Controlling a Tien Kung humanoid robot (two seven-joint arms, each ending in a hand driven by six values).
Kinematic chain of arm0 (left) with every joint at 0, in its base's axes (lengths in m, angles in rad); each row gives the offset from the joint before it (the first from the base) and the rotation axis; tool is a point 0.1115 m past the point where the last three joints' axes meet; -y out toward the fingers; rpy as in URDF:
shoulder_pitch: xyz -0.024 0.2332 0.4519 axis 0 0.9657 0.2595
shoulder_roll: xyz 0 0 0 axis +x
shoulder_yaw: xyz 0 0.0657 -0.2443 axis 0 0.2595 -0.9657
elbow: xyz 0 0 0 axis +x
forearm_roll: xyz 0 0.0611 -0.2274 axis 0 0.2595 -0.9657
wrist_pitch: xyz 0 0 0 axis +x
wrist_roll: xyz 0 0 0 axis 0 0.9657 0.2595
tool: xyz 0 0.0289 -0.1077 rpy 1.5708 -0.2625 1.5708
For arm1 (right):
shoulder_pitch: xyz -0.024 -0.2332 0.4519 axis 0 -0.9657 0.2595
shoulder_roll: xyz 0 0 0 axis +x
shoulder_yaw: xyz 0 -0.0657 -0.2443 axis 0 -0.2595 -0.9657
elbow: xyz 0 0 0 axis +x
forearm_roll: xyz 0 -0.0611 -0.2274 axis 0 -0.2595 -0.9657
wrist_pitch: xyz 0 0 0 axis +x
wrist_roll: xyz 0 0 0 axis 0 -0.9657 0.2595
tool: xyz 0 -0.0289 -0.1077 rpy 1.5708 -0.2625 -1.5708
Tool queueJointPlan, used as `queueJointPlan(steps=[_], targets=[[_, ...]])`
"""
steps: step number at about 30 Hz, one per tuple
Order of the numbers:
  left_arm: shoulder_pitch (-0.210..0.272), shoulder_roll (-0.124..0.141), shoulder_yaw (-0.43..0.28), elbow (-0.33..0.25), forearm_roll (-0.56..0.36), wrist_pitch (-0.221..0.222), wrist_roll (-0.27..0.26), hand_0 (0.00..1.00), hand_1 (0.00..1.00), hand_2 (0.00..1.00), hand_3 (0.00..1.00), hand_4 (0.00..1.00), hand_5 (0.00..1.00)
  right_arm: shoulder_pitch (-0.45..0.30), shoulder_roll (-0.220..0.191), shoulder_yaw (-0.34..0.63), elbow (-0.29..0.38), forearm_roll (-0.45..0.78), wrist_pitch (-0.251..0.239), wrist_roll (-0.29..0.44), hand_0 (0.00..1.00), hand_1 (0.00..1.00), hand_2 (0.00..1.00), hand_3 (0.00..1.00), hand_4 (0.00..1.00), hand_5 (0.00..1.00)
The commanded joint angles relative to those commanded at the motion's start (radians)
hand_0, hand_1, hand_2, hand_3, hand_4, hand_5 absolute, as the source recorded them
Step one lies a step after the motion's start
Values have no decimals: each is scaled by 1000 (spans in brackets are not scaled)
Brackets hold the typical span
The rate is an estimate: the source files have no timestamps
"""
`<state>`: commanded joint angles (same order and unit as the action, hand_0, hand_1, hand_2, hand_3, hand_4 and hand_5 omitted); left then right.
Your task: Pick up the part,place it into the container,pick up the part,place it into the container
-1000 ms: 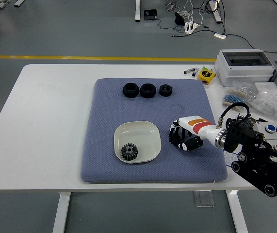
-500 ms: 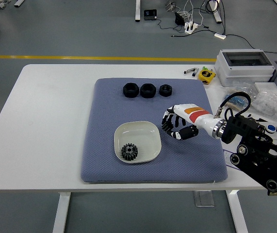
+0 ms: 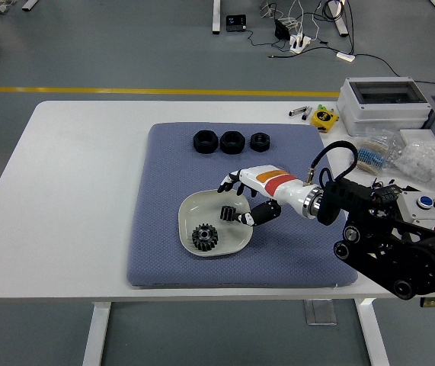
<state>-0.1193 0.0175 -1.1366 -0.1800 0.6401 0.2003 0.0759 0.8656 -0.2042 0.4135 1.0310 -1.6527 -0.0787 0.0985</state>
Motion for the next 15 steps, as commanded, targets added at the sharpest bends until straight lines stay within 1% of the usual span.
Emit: queueJointPlan(steps=[1,6,7,12,13,15], targets=[[-1,0,0,0,0,0,0,709,621,643,566,618,703,1,4,-3,-6,5,0,4,573,677,823,998,865,187],[-2,1,-1,0,0,0,0,709,621,643,566,618,703,-1,5,-1,-8,9,-2,6,573,677,823,998,865,187],[-2,1,-2,0,1,1,0,710,621,643,567,619,704,-3,4,2,-8,10,-5,10,568,670,810,998,849,182],[-1,1,-4,0,5,1,1,710,621,643,567,619,704,-17,-12,38,0,32,-26,32,568,670,810,998,849,182],[-1,1,-5,0,6,1,1,709,621,643,567,619,704,-22,-15,48,2,39,-29,35,560,659,792,988,834,197],[0,1,-5,0,7,2,1,709,621,643,567,619,704,-34,-22,71,7,57,-35,37,560,659,792,988,834,197]])
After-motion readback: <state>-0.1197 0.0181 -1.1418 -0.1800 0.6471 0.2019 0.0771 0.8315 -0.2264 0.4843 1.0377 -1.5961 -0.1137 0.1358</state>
